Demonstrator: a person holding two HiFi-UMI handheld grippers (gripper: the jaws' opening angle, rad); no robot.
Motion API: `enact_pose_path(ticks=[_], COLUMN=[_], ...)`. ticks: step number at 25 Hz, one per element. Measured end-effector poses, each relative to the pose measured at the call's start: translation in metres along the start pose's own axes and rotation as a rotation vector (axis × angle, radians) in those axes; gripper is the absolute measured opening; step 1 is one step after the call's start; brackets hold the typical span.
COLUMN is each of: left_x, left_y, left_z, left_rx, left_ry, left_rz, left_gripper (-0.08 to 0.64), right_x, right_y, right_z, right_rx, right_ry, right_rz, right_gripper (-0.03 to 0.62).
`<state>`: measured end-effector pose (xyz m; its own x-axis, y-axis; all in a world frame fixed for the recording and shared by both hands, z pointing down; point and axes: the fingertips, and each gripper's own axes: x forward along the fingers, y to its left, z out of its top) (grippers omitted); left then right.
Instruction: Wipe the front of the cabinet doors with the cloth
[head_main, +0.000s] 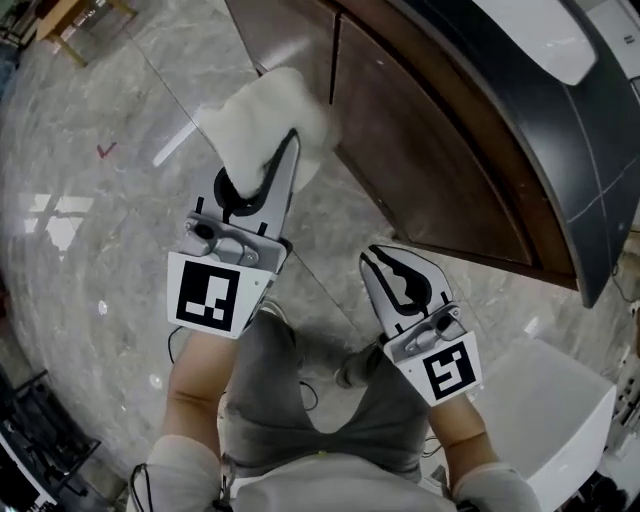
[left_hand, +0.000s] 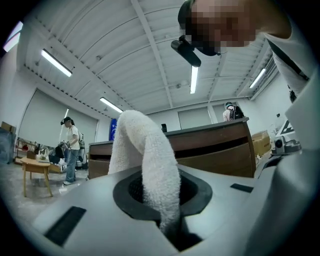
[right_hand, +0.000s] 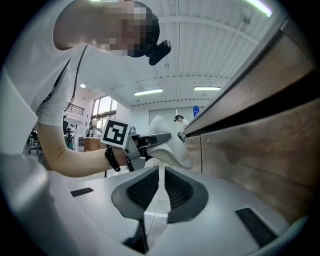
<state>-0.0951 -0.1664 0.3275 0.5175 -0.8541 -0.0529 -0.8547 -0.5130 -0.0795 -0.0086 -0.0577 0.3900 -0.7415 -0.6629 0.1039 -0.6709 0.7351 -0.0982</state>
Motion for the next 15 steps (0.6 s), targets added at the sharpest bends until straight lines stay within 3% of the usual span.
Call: enact_pose_path(ticks=[4,10,15], left_x=[0.022,0.043,0.053], left_y=[0.002,0.007,0.006], left_z=[-0.035,-0.077,-0.093], left_rx=[0.039,0.057,0.068], left_ry=[-0.037,-0.079,-0.112], left_rz=[-0.066,-0.105,-0.111], left_gripper=[0.061,0.061,0.061], right_x=[0.022,0.036,0.035], right_y=[-0.011,-0.015,-0.020], right_z=[-0.041,-0.089,-0.116], right_rx=[-0.027,-0.113,-0.117], right_ry=[-0.020,-0.059,-0.052], right_rz=[0.008,-0.007,-0.015], right_gripper=[0.058,0.058,0.058])
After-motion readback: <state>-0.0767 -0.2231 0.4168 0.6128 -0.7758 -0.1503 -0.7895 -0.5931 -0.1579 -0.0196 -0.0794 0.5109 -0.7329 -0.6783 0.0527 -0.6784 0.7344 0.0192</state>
